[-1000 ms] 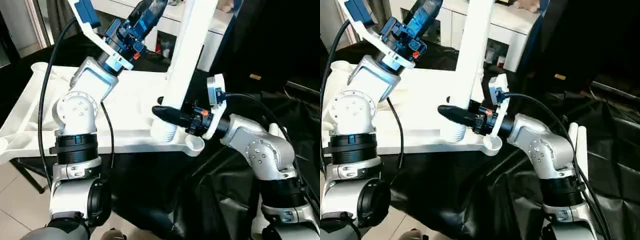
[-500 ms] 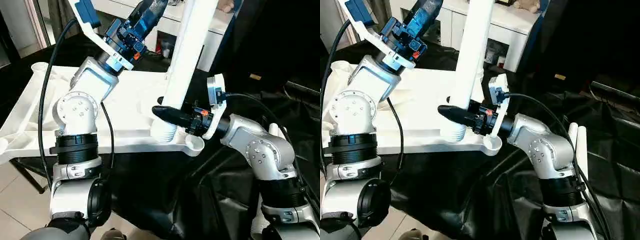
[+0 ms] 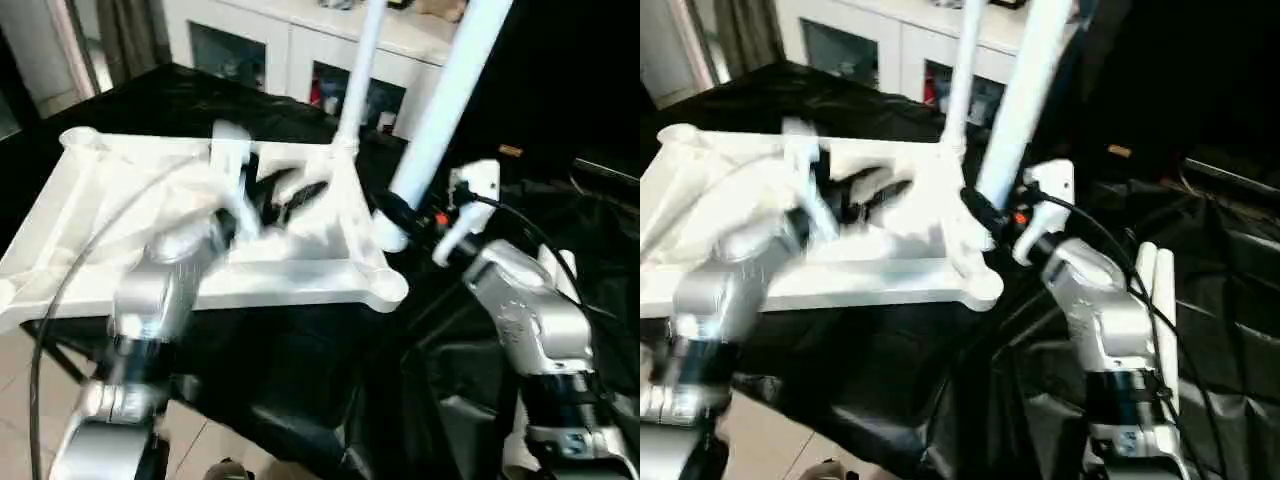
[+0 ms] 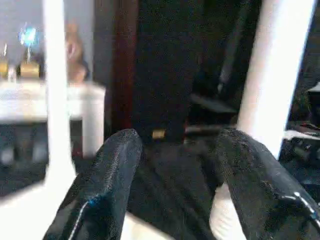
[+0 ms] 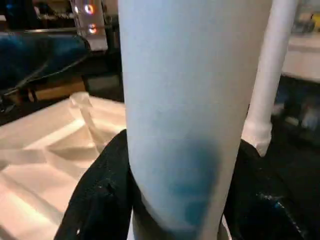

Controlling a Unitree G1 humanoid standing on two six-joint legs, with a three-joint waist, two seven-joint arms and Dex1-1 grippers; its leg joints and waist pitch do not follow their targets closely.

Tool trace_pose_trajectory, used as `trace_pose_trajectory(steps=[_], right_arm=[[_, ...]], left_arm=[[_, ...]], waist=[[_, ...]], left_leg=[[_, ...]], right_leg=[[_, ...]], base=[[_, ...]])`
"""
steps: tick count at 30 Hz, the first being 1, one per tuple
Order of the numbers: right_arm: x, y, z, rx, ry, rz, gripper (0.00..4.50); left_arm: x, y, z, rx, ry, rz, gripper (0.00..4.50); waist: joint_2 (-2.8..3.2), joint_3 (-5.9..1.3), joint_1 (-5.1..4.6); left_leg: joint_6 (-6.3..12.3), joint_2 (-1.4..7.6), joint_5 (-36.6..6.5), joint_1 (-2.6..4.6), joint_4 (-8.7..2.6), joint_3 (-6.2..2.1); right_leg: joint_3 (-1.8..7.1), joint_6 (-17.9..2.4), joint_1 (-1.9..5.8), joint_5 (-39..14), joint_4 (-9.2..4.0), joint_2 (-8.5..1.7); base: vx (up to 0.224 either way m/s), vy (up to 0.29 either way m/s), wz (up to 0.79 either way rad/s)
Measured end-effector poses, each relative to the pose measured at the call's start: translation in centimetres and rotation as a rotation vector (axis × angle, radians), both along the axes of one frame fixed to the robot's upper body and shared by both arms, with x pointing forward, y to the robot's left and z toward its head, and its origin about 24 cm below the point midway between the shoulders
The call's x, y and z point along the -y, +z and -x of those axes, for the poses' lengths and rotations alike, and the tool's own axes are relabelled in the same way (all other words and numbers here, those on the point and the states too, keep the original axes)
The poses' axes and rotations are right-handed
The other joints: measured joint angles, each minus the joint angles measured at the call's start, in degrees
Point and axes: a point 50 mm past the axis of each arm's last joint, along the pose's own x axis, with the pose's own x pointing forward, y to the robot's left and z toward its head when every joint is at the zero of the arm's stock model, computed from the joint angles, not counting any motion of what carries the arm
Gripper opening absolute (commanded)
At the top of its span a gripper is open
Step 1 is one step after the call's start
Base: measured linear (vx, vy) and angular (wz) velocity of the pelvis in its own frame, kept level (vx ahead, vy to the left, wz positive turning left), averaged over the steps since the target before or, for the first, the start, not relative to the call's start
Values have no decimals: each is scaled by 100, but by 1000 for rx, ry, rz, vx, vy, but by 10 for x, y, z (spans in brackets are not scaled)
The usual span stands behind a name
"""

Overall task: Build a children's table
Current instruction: Insert table leg to table base

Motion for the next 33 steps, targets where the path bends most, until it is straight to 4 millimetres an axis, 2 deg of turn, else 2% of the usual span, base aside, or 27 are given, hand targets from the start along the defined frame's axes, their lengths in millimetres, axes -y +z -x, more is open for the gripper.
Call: trace_pose_trajectory(steps=[4,7,9,12,17,20,26,31,33], right_arm=[[2,0,-1,21,-17,18,189],[4,-4,0,38,-47,52,189],[7,-10,0,18,-70,68,189],[9,-21,4,-23,-72,78,189],[13,-41,15,-96,-81,104,189],[11,-43,18,-98,-88,98,189],[13,-46,21,-116,-103,112,189],[8,-40,19,-94,-77,119,189],[7,-39,19,-89,-68,120,189]], left_arm=[[-8,-25,1,-17,49,-210,292],[-5,-50,9,-48,-15,-355,292],[3,-67,18,-95,-96,-397,292],[10,-80,25,-95,-173,-499,292],[16,-100,29,-131,-165,-493,292],[14,-109,26,-145,-96,-513,292],[10,-113,25,-164,-53,-530,292],[12,-113,29,-223,-150,-491,292],[12,-111,30,-226,-186,-479,292]], waist=[[1,1,-34],[1,1,-43],[6,4,-25],[16,10,-28],[53,5,-63],[55,6,-85],[55,6,-76],[58,8,-70],[76,13,-66]], left_leg=[[-3,0,3,-2,-7,0],[-1,-2,2,-6,-8,0],[-1,-2,1,-11,-7,1],[-1,-1,2,-8,-9,1],[-3,0,3,-1,-9,2],[-4,1,4,1,-10,2],[0,1,7,-1,-9,2],[5,1,8,-2,-11,3],[5,1,8,-1,-12,4]], right_leg=[[0,1,-5,-1,-1,0],[0,1,-5,-1,-8,0],[0,1,-6,-1,-10,0],[0,-1,-6,0,-7,0],[1,-2,-3,0,-2,0],[1,12,-4,-7,-3,0],[1,8,-4,-5,-6,0],[1,-5,-5,2,-7,0],[1,-6,-4,3,-9,0]], base=[[0,0,0],[0,0,0],[0,0,0],[0,0,0],[0,0,0],[0,0,0],[0,0,0],[0,0,0],[0,0,0]])
